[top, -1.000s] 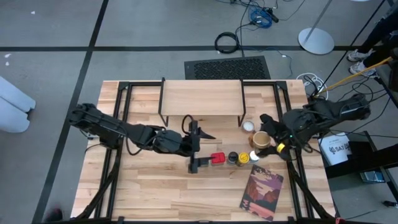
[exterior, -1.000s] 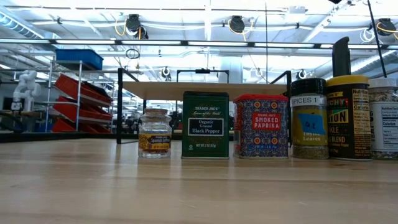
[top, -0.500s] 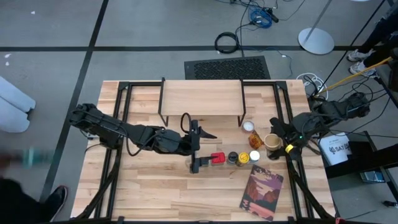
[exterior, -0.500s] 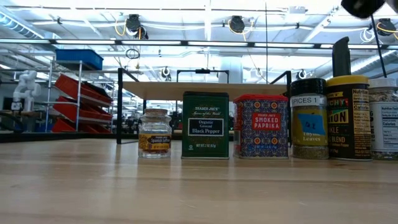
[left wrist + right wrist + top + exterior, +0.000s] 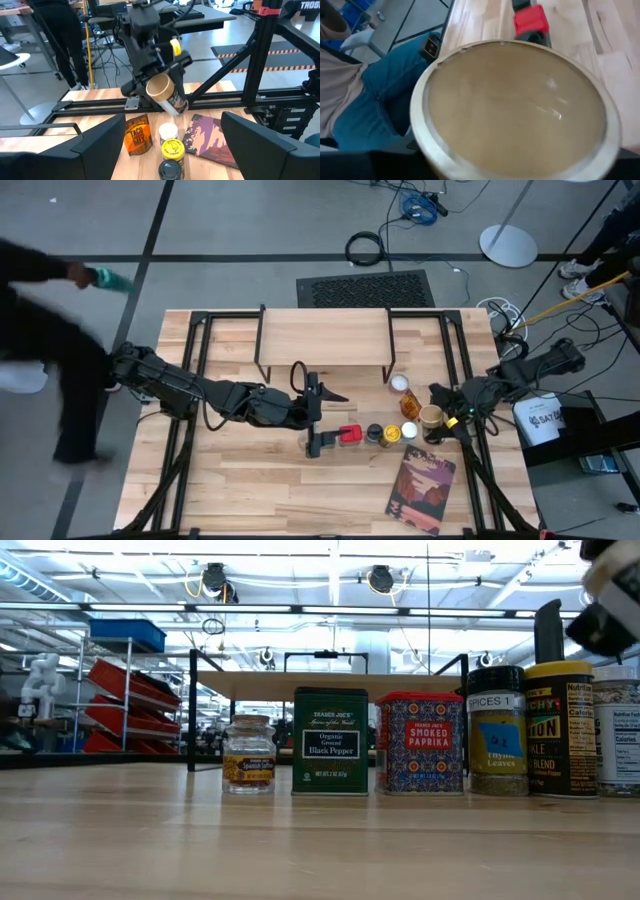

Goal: Shelf spices
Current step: Put the brown spice bottle in the bottom center of the table

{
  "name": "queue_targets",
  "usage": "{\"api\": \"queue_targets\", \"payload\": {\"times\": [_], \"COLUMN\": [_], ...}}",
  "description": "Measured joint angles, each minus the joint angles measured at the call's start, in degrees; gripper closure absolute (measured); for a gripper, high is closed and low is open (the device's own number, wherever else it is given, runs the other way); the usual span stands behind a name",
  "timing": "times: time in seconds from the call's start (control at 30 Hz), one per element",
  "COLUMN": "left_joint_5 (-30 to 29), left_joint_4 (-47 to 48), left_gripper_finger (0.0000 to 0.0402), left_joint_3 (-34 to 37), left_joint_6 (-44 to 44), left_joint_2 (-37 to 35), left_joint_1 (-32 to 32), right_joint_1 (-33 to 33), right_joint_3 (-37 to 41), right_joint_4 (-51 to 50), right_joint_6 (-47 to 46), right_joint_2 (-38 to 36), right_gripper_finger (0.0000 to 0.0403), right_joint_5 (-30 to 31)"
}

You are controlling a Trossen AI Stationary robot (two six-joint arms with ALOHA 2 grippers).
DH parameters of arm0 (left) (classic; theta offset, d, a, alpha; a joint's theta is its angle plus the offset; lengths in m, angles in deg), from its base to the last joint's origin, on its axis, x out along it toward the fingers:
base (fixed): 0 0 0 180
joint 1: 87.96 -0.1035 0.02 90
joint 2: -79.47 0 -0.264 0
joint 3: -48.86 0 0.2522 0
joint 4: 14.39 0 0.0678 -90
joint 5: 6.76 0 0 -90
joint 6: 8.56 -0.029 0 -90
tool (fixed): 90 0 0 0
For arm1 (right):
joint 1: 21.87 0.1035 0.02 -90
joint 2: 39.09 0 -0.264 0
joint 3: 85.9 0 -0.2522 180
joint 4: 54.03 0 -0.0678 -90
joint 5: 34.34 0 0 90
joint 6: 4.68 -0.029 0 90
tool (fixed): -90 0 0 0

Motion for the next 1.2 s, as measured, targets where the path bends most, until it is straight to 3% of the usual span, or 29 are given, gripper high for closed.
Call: {"api": "queue_targets", "payload": {"times": [0.37,1.2], "left_joint_5": [-0.39,-0.35], "left_joint_4": [-1.27,1.41], "left_gripper_finger": [0.0065,0.0065], "left_joint_3": [0.0,-0.02], "left_joint_6": [-0.05,-1.84], "left_joint_2": [-0.04,-0.04], "left_joint_1": [0.0,-0.75], "right_joint_1": [0.02,0.02], "right_joint_3": [5.74,6.61], "right_joint_4": [0.15,0.8], "right_joint_6": [-3.16,-2.6], "right_joint_2": [-8.45,-6.01], "right_gripper_finger": [0.0134,0.0138], "right_joint_5": [-0.07,1.79]}}
